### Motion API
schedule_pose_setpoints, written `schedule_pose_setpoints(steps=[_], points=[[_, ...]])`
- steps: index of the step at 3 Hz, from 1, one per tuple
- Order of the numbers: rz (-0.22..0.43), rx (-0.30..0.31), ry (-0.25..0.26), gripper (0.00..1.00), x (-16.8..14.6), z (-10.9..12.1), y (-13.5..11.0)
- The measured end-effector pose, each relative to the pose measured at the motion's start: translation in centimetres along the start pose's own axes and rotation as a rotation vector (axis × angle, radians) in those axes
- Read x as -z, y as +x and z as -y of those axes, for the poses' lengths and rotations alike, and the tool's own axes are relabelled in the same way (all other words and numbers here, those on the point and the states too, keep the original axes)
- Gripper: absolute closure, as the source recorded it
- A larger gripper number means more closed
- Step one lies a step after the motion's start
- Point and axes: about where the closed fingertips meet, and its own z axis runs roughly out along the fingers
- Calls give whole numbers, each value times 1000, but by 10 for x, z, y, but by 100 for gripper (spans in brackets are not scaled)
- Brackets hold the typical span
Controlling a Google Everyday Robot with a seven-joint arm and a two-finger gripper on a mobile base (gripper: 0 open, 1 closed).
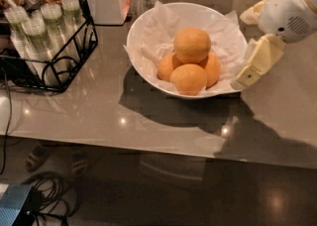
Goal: Pick orange from white bowl
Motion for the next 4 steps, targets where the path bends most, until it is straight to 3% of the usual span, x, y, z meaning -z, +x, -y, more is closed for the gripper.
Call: schedule_pose_setpoints(steps=[1,2,3,4], points=[[4,-1,-4,0,-2,1,-1],[86,7,-19,0,-17,6,-15],[145,28,-65,0,-42,17,-44],[147,30,-67,0,-44,17,-45]])
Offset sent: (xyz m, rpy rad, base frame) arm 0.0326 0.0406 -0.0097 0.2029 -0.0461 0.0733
